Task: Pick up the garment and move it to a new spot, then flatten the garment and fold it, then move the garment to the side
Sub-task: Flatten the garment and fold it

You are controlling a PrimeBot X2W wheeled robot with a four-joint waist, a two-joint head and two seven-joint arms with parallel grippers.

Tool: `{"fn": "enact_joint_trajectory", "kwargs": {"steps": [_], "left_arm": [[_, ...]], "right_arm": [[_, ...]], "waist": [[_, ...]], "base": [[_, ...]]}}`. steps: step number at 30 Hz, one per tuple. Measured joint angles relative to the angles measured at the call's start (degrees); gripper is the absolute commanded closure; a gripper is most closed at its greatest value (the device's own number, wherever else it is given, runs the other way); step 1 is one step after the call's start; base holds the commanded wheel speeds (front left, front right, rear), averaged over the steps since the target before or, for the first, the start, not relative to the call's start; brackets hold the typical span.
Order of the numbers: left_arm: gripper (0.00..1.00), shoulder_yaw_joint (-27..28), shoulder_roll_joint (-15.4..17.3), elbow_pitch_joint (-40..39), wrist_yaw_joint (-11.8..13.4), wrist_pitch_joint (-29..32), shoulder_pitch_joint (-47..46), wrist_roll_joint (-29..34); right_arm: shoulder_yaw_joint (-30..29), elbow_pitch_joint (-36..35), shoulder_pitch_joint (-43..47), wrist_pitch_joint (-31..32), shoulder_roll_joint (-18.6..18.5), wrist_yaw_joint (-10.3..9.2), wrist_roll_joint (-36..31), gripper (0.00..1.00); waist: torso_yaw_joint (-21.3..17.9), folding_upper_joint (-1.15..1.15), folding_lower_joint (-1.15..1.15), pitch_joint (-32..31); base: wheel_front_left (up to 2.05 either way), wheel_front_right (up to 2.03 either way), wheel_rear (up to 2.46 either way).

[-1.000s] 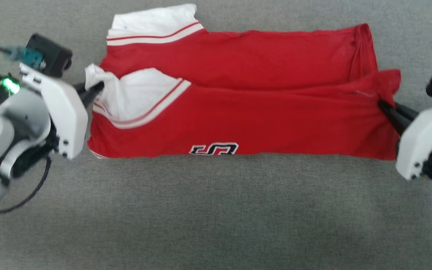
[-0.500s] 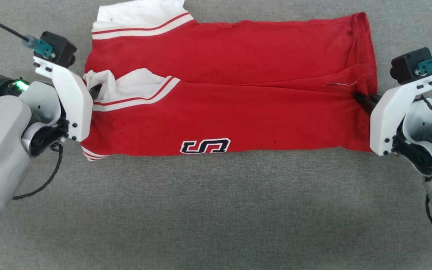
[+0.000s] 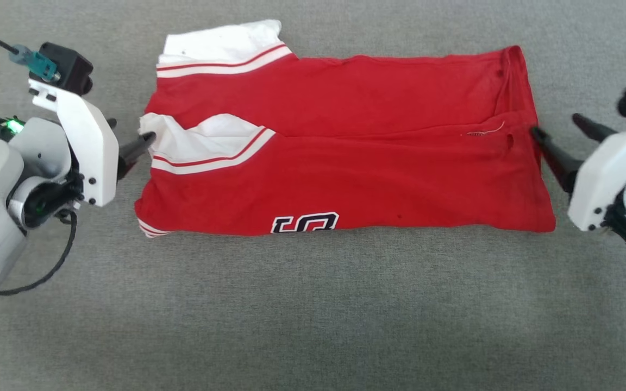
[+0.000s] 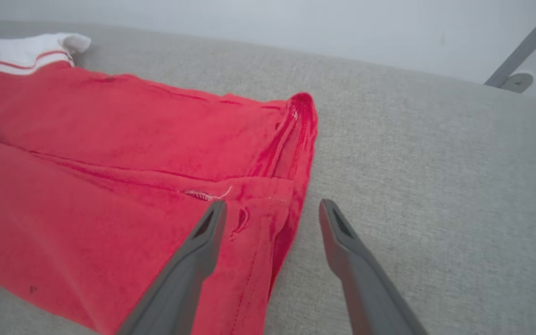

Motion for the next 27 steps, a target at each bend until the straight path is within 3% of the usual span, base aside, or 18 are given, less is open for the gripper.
{"fn": "enact_joint_trajectory", "kwargs": {"steps": [6,11,16,21,27], "left_arm": [[0.0,-0.07,4.68,-11.87,5.49,4.42,4.25,-2.1],[0.0,-0.21,8.9,-22.63,12.15,8.1,8.68,-4.97],[0.0,-0.34,11.63,-27.83,17.01,9.33,11.65,-5.94],[0.0,0.18,11.21,-25.42,18.71,9.43,12.68,-7.95],[0.0,0.77,7.76,-17.94,17.85,10.24,12.5,-10.23]], "right_arm": [[-7.22,-7.91,5.69,-2.42,3.48,0.01,-3.42,0.0],[-11.69,-14.18,9.79,-3.19,7.75,0.01,-5.72,0.0],[-14.37,-19.25,13.07,-3.14,11.59,0.01,-7.44,0.0],[-15.12,-21.7,15.77,-1.71,14.75,0.01,-7.95,0.0],[-14.19,-21.83,18.17,3.15,15.56,0.01,-7.28,0.0]], "waist": [[0.45,0.0,0.0,-1.04],[0.16,0.0,0.0,-0.98],[-0.49,0.0,0.0,-0.34],[-1.62,0.0,0.0,0.63],[-3.1,0.0,0.0,1.89]], "base": [[0.0,0.0,0.0],[0.0,0.0,0.0],[0.0,0.0,0.0],[0.0,0.0,0.0],[0.0,0.0,0.0]]}}
